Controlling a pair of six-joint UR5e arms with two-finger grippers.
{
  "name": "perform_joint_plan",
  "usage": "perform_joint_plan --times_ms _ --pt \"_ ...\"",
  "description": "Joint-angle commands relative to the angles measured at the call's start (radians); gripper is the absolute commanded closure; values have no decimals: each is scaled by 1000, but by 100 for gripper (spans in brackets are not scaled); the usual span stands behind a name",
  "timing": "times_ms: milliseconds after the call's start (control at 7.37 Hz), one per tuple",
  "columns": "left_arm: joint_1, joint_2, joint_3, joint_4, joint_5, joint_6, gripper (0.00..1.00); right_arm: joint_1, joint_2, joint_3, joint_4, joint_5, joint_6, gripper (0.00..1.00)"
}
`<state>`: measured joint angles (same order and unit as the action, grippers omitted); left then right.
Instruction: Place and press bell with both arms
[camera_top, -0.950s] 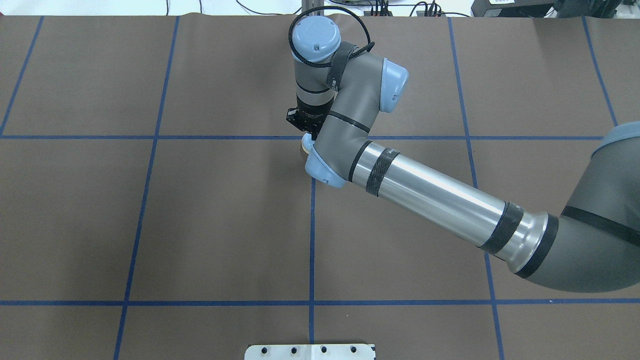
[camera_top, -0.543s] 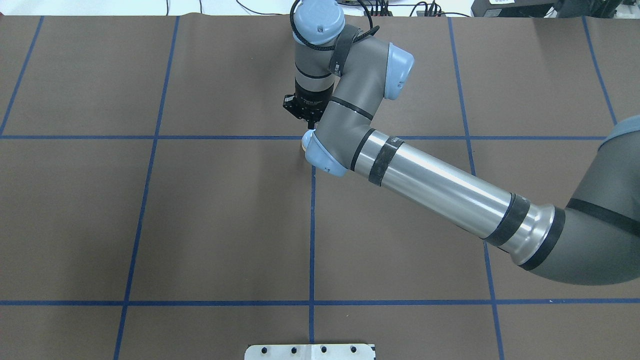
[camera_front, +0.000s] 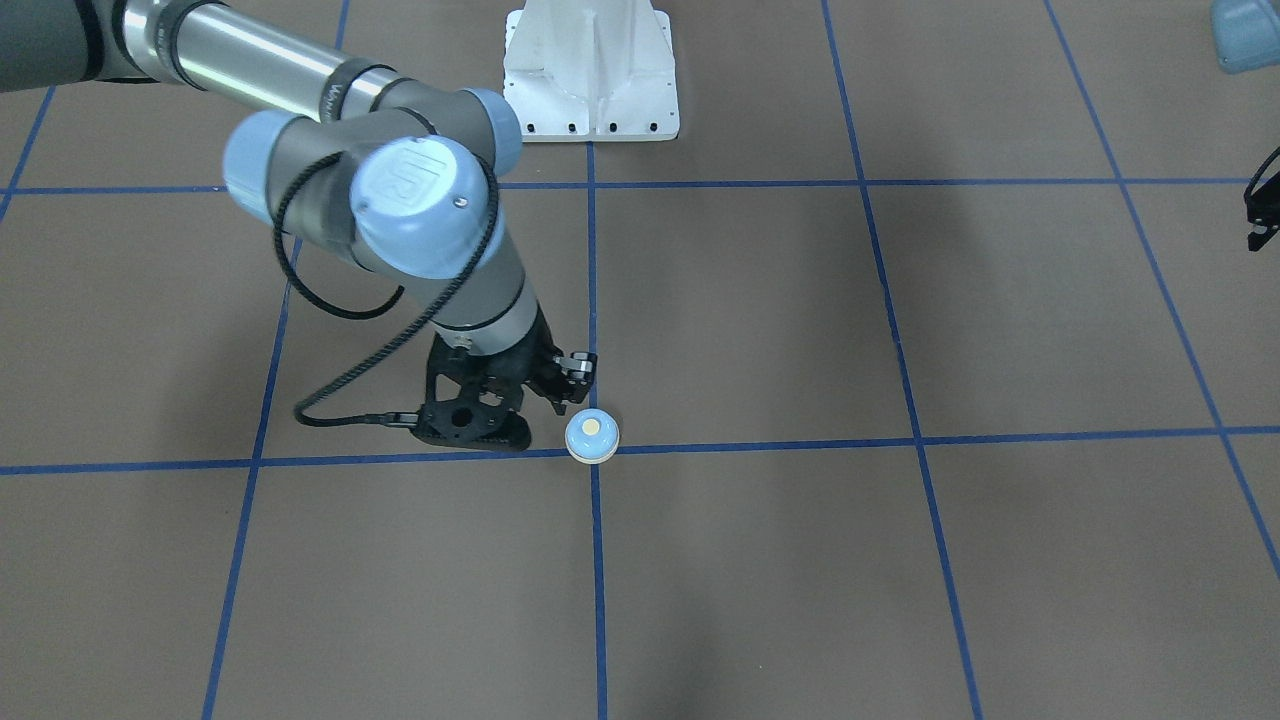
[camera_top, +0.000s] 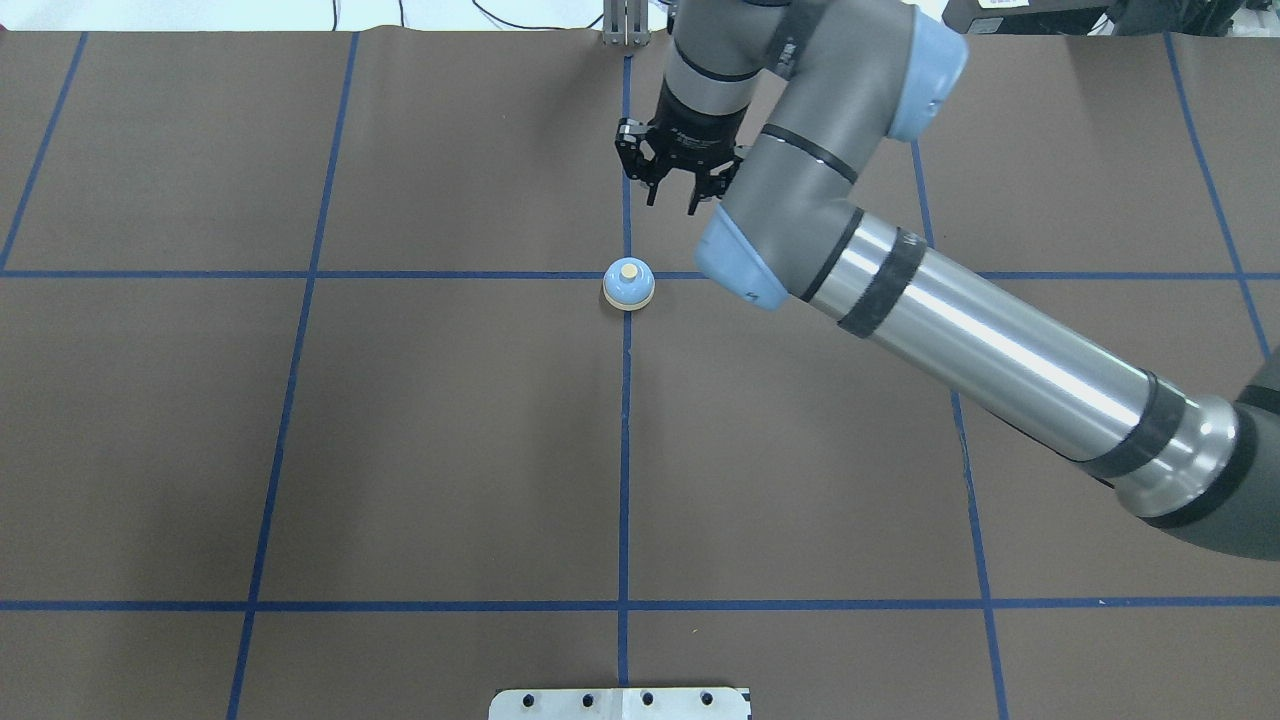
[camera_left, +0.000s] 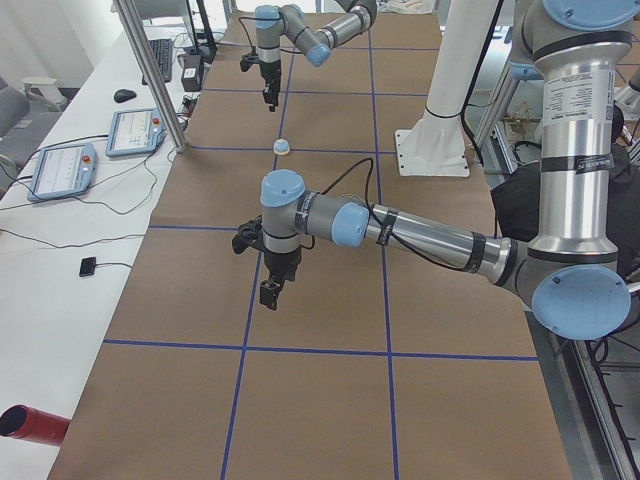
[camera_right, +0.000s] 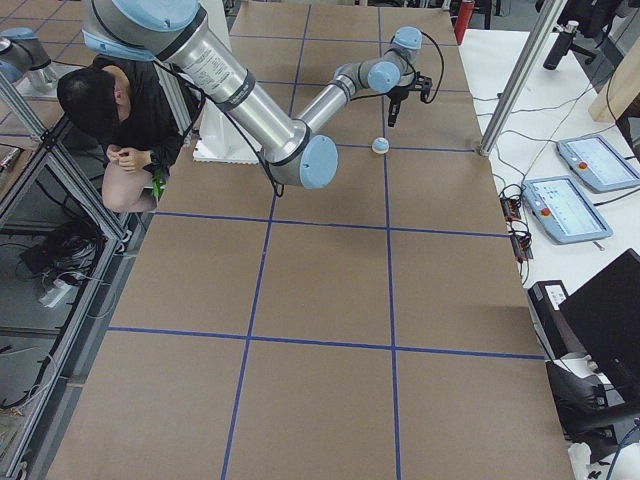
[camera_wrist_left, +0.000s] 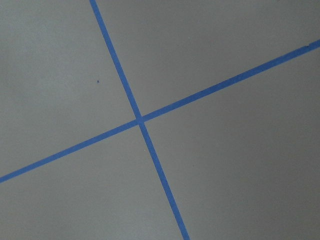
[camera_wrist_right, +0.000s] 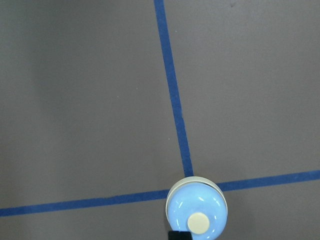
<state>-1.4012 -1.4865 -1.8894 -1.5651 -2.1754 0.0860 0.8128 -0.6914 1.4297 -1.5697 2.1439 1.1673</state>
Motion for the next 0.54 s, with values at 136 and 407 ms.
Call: perform_joint_plan --times_ms 136,407 --pt "-137 80 10 8 -84 159 0 136 -314 352 -174 14 -330 0" --pt "-208 121 30 8 -165 175 0 256 -462 409 -164 113 -534 0"
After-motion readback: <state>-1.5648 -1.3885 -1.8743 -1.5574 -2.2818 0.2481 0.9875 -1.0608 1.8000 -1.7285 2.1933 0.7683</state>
